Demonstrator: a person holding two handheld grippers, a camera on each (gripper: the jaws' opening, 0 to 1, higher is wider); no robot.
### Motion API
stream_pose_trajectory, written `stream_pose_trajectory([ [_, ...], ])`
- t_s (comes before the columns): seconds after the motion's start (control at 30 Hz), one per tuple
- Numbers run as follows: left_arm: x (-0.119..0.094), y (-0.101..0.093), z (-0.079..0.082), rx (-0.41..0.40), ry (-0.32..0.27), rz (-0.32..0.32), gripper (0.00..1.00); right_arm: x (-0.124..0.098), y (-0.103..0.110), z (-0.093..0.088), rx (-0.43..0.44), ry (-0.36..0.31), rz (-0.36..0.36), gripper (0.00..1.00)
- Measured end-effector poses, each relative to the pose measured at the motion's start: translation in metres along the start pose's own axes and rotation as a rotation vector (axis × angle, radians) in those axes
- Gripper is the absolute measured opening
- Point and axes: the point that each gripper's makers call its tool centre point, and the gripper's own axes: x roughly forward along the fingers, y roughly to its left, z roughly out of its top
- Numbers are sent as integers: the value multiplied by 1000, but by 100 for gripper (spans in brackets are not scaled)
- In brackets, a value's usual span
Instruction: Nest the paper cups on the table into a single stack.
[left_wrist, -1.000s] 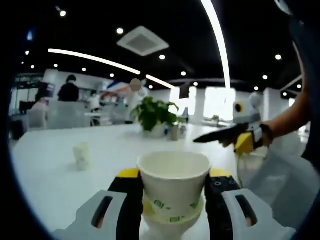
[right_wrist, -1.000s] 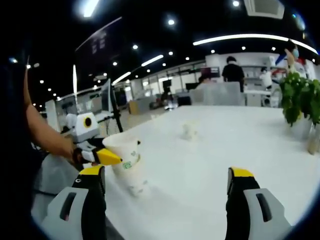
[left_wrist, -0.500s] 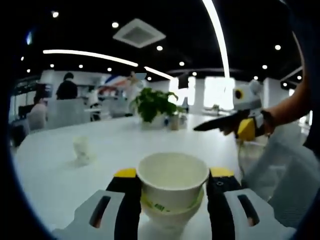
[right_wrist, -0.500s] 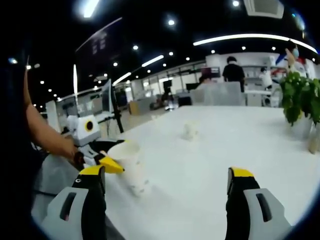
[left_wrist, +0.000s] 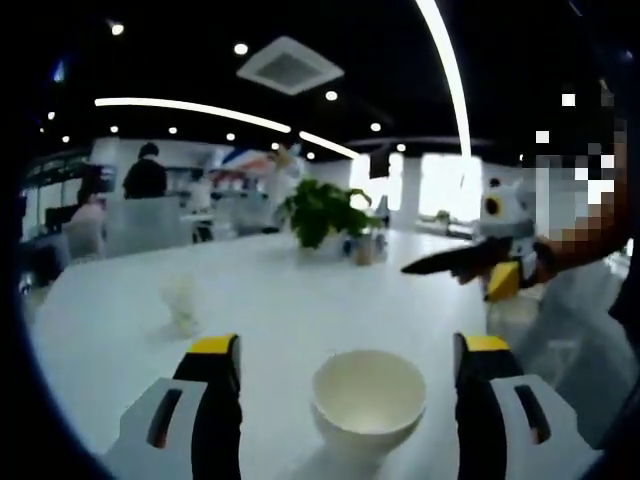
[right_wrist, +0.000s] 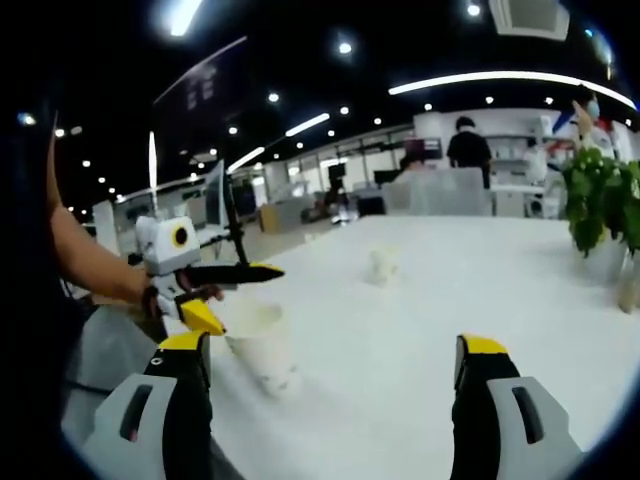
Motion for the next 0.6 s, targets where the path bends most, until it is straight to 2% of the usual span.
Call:
stream_pose_trajectory([
  [0.13, -12, 20, 18, 35, -16, 46, 93, 3, -4, 6, -28, -1, 6, 100],
  [0.2, -22, 33, 26, 27, -15, 61, 93, 6, -7, 10, -43, -2, 8, 100],
  [0.27, -30, 44, 28, 21, -9, 71, 95, 7, -10, 13, -61, -2, 10, 100],
  [0.4, -54, 82, 26, 14, 28, 173, 98, 10, -17, 17, -91, 4, 9, 100],
  [0.47, -66, 95, 28, 14, 29, 208, 98, 11, -21, 18, -113, 14, 12, 100],
  [0.6, -88, 111, 26, 27, 38, 245, 98, 12, -30, 18, -134, 31, 11, 100],
])
